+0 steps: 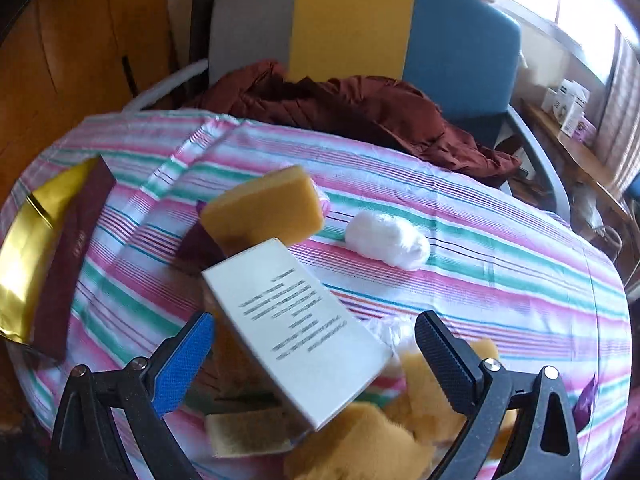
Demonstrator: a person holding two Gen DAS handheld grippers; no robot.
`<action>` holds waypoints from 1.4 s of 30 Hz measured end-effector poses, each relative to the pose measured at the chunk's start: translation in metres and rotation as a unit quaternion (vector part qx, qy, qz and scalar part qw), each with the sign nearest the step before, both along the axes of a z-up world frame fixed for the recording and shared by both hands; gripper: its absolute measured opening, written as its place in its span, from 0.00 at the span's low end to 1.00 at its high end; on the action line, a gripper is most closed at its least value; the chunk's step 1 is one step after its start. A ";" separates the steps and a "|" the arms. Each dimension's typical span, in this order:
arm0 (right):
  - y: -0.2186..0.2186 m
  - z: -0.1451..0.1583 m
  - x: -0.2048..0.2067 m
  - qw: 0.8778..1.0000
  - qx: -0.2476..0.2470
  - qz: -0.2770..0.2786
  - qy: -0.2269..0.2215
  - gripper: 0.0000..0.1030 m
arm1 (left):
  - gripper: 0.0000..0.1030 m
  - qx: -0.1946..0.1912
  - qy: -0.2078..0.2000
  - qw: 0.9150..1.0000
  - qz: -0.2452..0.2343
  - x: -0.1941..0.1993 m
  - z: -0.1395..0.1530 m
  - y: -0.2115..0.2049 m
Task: Organize objects
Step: 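Move the right tool toward the white printed box in the pile, then close the right tool on the white printed box, then grasp the yellow sponge with the left tool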
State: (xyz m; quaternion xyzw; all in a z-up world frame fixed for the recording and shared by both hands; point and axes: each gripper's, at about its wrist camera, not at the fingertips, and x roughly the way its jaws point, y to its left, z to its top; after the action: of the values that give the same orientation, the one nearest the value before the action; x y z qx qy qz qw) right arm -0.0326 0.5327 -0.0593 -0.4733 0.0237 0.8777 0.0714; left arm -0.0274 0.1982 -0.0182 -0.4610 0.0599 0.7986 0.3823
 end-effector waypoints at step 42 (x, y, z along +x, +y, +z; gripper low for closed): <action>-0.051 -0.001 0.018 0.982 -0.066 0.177 -0.013 0.49 | 0.85 -0.046 0.005 0.991 -0.122 -0.143 -0.034 0.248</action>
State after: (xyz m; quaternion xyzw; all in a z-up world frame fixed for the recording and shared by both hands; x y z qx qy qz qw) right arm -0.0145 0.4815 -0.0601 -0.4848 -0.0035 0.8669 -0.1157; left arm -0.1706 0.4465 -0.0522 -0.4637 0.1544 0.7444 0.4549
